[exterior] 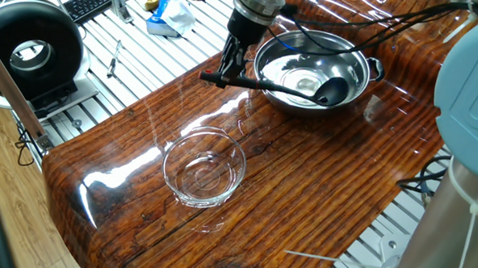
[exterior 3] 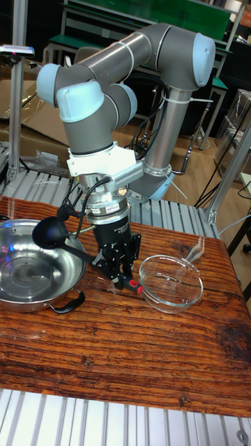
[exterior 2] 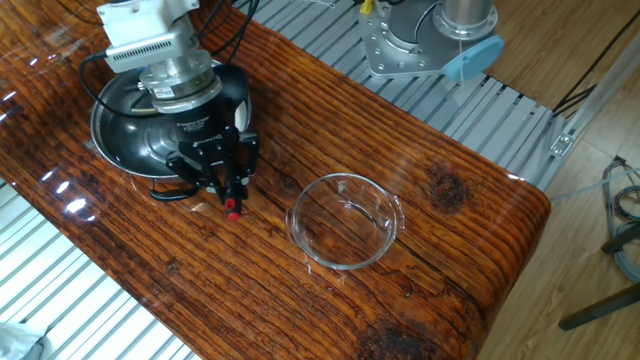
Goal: Scoop water with a large spoon from one bowl to another
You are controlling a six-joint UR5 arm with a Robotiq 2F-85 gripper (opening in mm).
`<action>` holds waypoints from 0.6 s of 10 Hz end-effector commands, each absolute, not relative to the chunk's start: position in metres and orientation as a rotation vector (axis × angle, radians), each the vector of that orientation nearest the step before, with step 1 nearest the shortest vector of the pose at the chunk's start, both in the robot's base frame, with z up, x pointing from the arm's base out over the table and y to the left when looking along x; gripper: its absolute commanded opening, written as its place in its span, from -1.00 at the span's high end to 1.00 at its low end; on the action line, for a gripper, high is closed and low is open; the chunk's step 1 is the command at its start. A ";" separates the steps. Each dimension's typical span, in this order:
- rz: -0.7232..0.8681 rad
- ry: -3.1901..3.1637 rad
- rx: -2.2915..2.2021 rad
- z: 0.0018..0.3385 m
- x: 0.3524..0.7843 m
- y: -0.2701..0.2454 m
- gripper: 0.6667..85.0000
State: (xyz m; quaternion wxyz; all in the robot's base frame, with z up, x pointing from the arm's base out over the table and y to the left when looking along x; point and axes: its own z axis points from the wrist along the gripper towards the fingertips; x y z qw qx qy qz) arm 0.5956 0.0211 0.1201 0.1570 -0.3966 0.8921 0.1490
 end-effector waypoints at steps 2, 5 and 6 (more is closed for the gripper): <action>0.268 2.537 -1.197 0.117 0.609 -0.002 0.99; 0.234 2.519 -1.201 0.117 0.616 -0.004 0.99; 0.220 2.512 -1.206 0.117 0.618 -0.006 0.99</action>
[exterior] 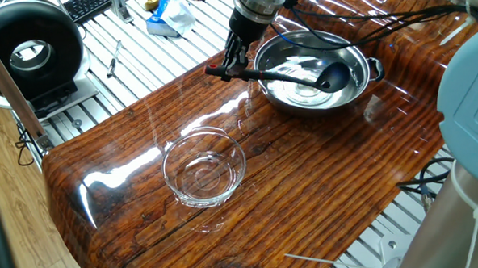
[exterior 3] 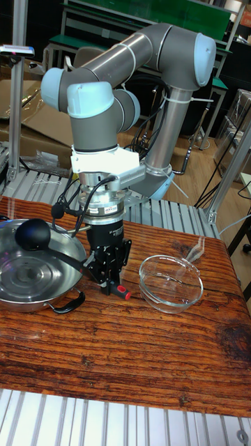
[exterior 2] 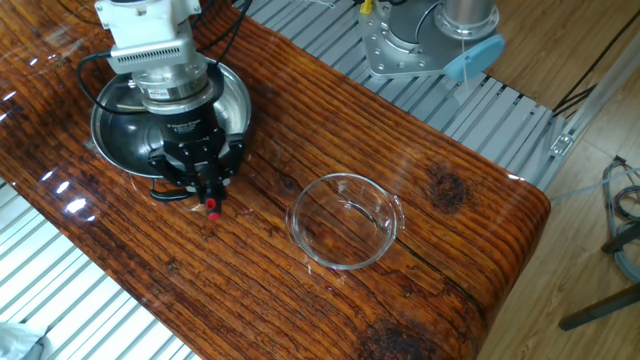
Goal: Scoop water with a large spoon from one bowl to another
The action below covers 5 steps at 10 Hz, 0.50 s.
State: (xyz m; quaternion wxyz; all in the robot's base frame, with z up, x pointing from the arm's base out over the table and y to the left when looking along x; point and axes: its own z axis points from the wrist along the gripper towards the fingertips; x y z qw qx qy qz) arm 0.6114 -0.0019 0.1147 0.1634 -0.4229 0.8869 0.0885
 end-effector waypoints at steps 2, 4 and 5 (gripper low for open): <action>0.215 2.505 -1.209 0.117 0.620 -0.006 0.99; 0.206 2.501 -1.208 0.117 0.621 -0.007 0.99; 0.202 2.499 -1.209 0.117 0.622 -0.007 0.99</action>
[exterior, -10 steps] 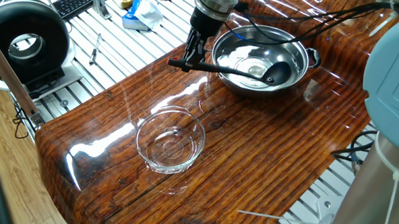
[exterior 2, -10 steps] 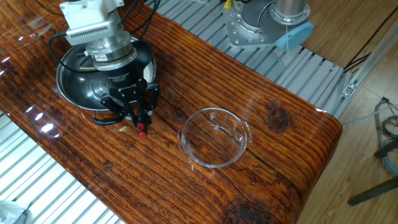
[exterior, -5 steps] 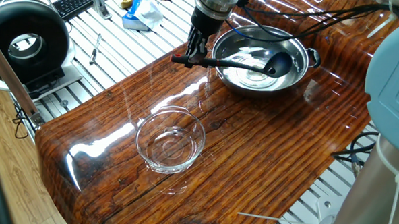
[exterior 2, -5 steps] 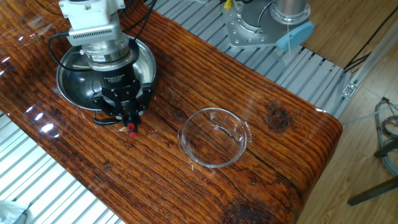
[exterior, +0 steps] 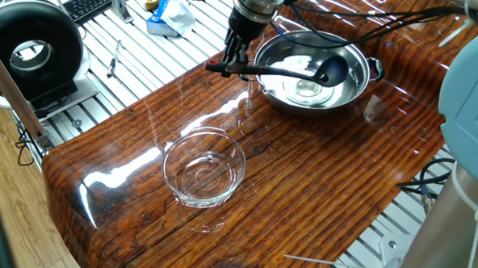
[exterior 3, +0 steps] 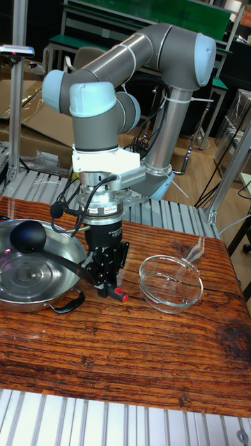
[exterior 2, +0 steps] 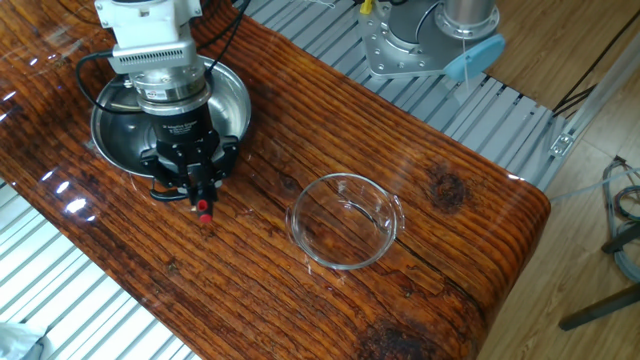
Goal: Scoop water with a large spoon from one bowl to another
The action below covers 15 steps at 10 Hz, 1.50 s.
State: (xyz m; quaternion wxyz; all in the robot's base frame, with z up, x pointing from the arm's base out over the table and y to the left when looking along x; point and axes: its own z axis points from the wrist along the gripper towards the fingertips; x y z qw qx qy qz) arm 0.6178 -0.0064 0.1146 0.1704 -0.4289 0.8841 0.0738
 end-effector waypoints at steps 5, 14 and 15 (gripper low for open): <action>0.177 2.510 -1.215 0.115 0.621 -0.013 0.97; 0.214 2.491 -1.243 0.116 0.618 -0.005 0.45; 0.194 2.499 -1.262 0.114 0.616 -0.010 0.37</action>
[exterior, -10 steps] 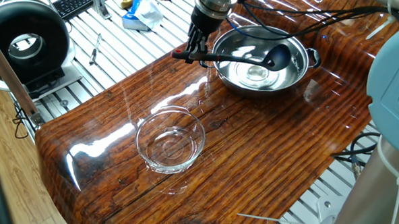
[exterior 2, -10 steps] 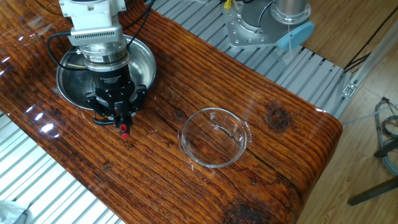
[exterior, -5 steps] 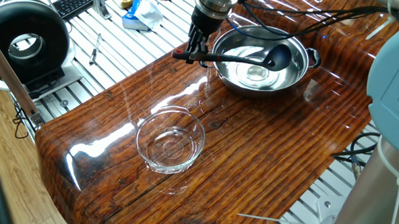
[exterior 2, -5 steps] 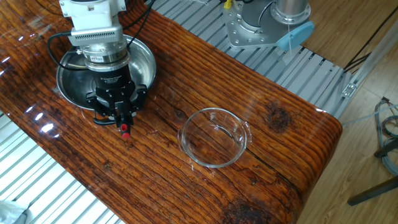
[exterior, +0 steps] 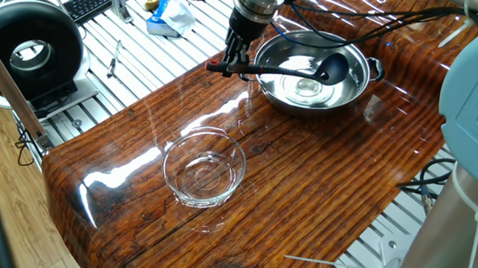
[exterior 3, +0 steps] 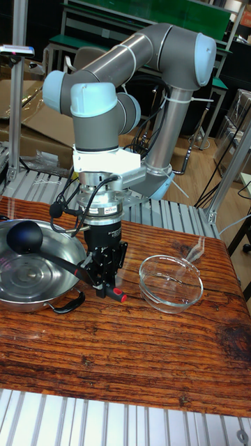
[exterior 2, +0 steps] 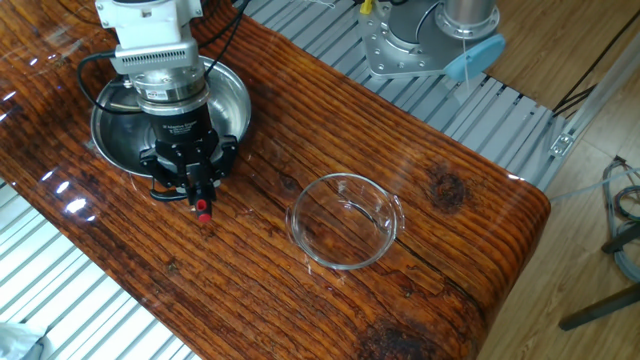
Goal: Scoop water with a large spoon from one bowl to another
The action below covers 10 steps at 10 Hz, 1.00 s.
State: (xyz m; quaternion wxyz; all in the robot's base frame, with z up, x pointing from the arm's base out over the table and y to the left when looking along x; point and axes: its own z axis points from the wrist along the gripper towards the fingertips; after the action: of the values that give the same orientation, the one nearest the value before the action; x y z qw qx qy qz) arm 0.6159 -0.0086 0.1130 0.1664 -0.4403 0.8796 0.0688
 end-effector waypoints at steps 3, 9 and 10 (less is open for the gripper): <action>0.195 2.500 -1.262 0.114 0.616 -0.010 0.30; 0.210 2.487 -1.262 0.114 0.618 -0.005 0.17; 0.213 2.486 -1.266 0.114 0.619 -0.004 0.15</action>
State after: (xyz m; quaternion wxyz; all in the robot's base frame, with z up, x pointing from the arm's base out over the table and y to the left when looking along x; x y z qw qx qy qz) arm 0.6160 -0.0067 0.1121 0.1661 -0.4477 0.8758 0.0704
